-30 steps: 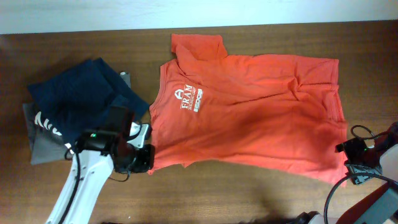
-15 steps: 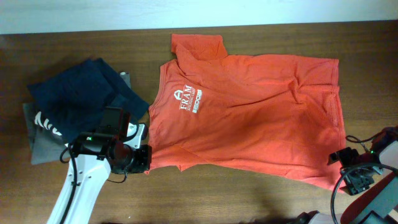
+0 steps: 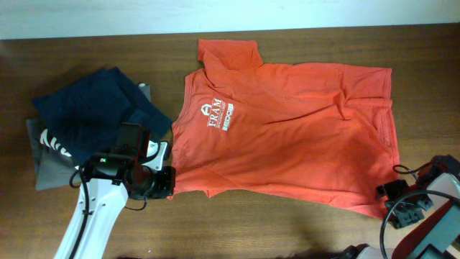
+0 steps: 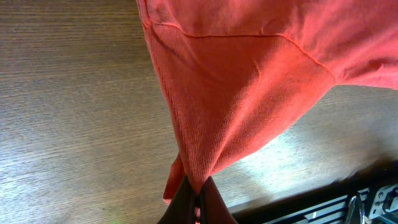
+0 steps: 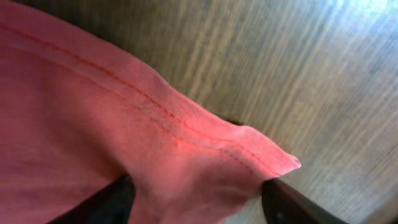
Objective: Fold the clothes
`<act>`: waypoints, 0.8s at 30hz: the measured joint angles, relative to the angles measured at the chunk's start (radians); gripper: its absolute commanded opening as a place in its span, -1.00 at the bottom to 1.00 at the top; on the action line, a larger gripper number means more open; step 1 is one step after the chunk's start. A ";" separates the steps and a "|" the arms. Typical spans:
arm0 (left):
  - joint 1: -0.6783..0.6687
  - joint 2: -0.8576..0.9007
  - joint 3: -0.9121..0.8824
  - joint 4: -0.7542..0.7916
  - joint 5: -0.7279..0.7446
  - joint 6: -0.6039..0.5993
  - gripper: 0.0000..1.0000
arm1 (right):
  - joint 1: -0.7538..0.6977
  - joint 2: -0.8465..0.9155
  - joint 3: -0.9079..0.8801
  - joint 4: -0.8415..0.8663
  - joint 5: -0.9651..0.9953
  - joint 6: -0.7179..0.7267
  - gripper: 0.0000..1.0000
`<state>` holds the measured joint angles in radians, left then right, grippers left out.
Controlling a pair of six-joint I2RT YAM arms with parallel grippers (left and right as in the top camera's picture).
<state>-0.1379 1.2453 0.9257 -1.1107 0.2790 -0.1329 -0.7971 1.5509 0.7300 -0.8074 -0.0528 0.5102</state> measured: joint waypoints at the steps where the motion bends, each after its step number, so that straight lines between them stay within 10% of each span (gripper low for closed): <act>1: 0.000 0.000 0.000 0.000 0.000 0.000 -0.99 | 0.000 -0.002 -0.002 0.002 0.001 0.003 0.16; 10: 0.000 0.000 0.000 0.000 0.000 0.000 -0.99 | 0.000 -0.006 -0.002 0.000 -0.011 0.012 -0.88; 24: 0.000 -0.009 0.067 -0.092 0.000 0.000 -0.99 | 0.000 -0.181 0.056 -0.244 -0.051 -0.076 -0.87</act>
<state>-0.1379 1.2366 0.9924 -1.2026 0.2787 -0.1329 -0.7971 1.3701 0.7860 -1.0515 -0.1043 0.4343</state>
